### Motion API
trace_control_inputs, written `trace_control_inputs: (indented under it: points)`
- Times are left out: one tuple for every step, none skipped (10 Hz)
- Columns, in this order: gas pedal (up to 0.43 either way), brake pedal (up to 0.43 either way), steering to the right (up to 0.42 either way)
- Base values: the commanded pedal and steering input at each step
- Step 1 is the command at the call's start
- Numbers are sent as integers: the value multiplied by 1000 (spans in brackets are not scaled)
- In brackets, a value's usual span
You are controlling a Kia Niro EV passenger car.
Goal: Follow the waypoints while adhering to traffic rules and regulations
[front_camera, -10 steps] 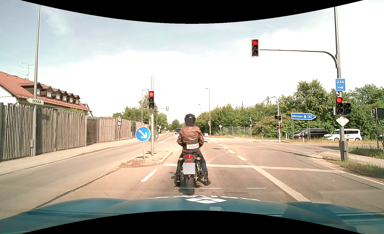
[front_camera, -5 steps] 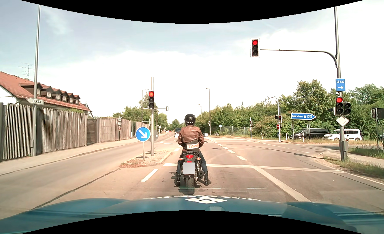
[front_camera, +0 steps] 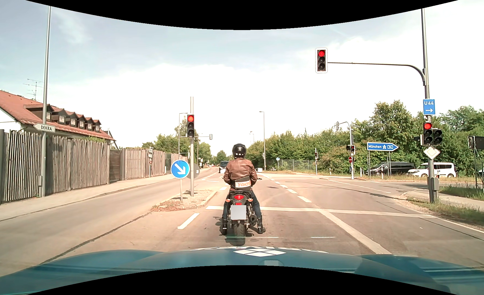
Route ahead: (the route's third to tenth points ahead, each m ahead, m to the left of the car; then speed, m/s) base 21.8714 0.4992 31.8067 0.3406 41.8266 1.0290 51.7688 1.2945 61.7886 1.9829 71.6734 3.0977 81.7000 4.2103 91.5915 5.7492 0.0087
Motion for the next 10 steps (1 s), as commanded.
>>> trace_control_inputs:
  points:
    - [0,311,-9]
    - [0,311,-9]
    - [0,311,-9]
    - [0,311,-9]
    - [0,305,-9]
    - [0,311,-9]
    - [0,311,-9]
    - [0,305,-9]
    - [0,305,-9]
    - [0,305,-9]
